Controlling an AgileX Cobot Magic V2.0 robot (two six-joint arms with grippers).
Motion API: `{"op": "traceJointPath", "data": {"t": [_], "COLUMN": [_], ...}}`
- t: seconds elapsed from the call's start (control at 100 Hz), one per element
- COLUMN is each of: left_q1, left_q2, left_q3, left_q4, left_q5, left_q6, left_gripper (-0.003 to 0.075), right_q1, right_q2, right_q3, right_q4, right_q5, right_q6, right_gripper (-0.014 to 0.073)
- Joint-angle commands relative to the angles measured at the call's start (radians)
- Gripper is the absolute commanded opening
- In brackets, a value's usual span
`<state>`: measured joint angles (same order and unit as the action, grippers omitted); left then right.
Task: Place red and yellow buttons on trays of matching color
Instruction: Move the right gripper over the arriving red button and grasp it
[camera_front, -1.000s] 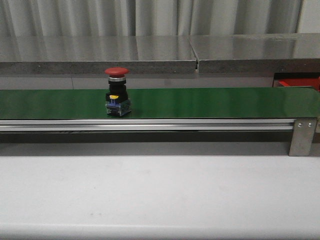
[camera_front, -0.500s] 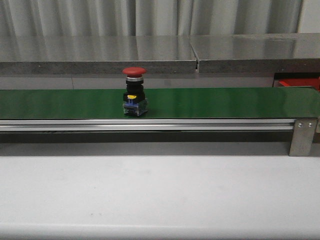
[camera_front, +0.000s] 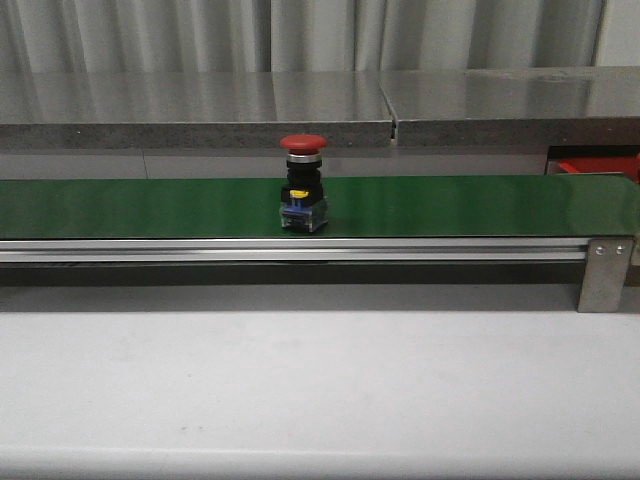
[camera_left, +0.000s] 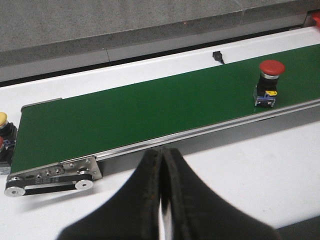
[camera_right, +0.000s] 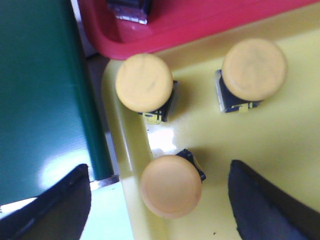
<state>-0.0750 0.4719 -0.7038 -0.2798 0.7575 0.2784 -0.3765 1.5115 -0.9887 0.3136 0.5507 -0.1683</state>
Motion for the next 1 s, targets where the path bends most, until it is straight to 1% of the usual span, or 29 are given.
{"op": "traceJointPath", "data": {"t": [0.0, 0.08, 0.22, 0.41, 0.51, 0.56, 0.67, 0.78, 0.99], "left_q1": [-0.008, -0.008, -0.008, -0.008, -0.008, -0.008, -0.008, -0.008, -0.008], "left_q2": [0.003, 0.003, 0.003, 0.003, 0.003, 0.003, 0.003, 0.003, 0.003], "left_q3": [-0.028, -0.028, -0.028, -0.028, -0.028, -0.028, -0.028, -0.028, -0.028], "left_q4": [-0.02, -0.02, -0.02, -0.02, -0.02, -0.02, -0.02, -0.02, -0.02], "left_q5": [-0.069, -0.069, -0.069, -0.069, -0.069, -0.069, -0.069, -0.069, -0.069], "left_q6": [-0.012, -0.012, -0.012, -0.012, -0.012, -0.012, -0.012, -0.012, -0.012], "left_gripper": [-0.002, -0.002, -0.002, -0.002, -0.002, -0.002, -0.002, -0.002, -0.002], "right_q1": [0.006, 0.032, 0.118, 0.291, 0.4, 0.449, 0.532, 0.586, 0.677], "right_q2": [-0.095, -0.133, -0.167, -0.169, -0.167, -0.155, -0.105, -0.038, 0.075], "right_q3": [-0.023, -0.023, -0.023, -0.026, -0.034, -0.056, -0.142, -0.248, -0.394], "right_q4": [0.005, -0.008, -0.061, -0.18, -0.213, -0.219, -0.219, -0.219, -0.212], "right_q5": [-0.03, -0.025, -0.031, -0.028, -0.018, 0.015, 0.148, 0.254, 0.385], "right_q6": [-0.019, -0.044, -0.064, -0.064, -0.076, -0.091, -0.099, -0.135, -0.244], "right_gripper": [0.0568, 0.0568, 0.0568, 0.0568, 0.0568, 0.0568, 0.0568, 0.0568, 0.0568]}}
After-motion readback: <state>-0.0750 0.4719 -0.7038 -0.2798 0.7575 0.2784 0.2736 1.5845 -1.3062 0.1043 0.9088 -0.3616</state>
